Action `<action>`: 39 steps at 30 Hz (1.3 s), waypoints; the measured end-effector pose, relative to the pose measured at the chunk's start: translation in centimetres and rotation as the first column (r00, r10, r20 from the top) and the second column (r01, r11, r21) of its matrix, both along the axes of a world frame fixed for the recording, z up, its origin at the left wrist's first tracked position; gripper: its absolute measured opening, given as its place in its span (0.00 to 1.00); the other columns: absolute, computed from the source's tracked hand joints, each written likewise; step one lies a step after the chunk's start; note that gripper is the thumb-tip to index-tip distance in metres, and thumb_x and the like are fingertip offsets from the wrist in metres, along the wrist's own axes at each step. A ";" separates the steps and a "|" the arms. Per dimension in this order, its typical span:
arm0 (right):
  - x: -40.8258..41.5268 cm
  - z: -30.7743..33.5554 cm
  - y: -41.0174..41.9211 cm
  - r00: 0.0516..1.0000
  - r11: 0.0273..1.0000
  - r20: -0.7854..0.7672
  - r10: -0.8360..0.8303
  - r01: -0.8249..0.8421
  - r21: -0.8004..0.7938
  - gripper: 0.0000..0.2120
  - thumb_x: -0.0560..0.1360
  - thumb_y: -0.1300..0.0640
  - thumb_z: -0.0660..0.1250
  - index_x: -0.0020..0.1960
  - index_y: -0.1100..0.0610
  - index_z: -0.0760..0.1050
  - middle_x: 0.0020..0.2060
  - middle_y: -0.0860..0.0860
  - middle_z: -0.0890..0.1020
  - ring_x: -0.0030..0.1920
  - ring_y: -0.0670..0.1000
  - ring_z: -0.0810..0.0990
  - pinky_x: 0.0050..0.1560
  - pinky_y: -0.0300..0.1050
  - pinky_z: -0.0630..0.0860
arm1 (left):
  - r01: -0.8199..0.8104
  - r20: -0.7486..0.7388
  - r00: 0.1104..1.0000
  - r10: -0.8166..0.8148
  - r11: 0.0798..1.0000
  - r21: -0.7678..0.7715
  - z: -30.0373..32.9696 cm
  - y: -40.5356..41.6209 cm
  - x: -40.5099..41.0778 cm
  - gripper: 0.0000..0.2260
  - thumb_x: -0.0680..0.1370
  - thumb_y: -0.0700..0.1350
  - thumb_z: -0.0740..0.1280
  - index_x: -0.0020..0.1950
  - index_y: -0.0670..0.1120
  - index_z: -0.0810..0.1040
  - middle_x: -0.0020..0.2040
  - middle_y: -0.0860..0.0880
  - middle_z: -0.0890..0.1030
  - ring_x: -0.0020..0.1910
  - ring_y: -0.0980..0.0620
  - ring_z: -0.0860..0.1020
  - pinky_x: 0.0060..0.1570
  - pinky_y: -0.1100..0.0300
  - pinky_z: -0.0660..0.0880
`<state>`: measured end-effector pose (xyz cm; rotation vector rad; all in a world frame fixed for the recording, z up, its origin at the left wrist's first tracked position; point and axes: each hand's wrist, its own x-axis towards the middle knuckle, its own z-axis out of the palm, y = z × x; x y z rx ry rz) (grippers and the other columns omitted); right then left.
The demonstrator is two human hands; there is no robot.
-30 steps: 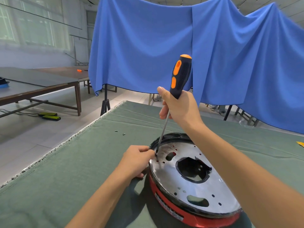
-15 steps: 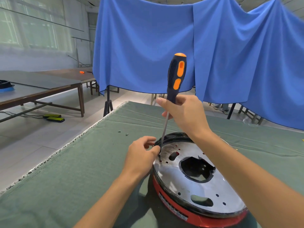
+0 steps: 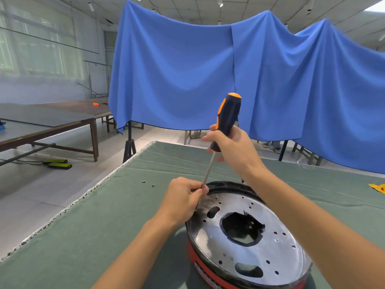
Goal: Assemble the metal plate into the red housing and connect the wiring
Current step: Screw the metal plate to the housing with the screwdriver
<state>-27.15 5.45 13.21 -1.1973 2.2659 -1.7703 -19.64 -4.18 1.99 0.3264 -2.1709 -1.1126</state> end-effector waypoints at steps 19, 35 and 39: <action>1.4 -0.9 -1.3 0.967 0.999 -0.250 0.040 -0.039 0.009 0.14 0.71 0.41 0.70 0.44 0.49 0.69 0.32 0.40 0.74 0.35 0.38 0.75 0.35 0.30 0.69 | 0.017 -0.102 0.995 0.003 0.981 0.192 -1.3 -0.4 0.4 0.07 0.75 0.42 0.71 0.39 0.42 0.85 0.36 0.39 0.83 0.35 0.47 0.79 0.43 0.48 0.77; 1.3 -0.2 -1.0 0.987 0.995 -0.150 0.062 -0.074 -0.074 0.14 0.72 0.50 0.72 0.47 0.53 0.68 0.37 0.46 0.74 0.38 0.47 0.75 0.46 0.50 0.78 | 0.011 -0.152 0.988 0.021 0.978 0.207 -1.5 -0.1 1.0 0.03 0.74 0.38 0.72 0.42 0.43 0.86 0.36 0.50 0.85 0.40 0.53 0.83 0.47 0.56 0.79; 1.2 0.7 -0.7 0.974 0.970 -0.074 0.216 -0.222 -0.097 0.06 0.75 0.60 0.68 0.50 0.61 0.74 0.46 0.58 0.83 0.40 0.48 0.83 0.43 0.40 0.81 | 0.015 -0.116 0.993 -0.002 0.994 0.106 -1.5 -0.4 1.0 0.05 0.76 0.39 0.69 0.47 0.42 0.85 0.41 0.50 0.86 0.42 0.62 0.82 0.49 0.67 0.76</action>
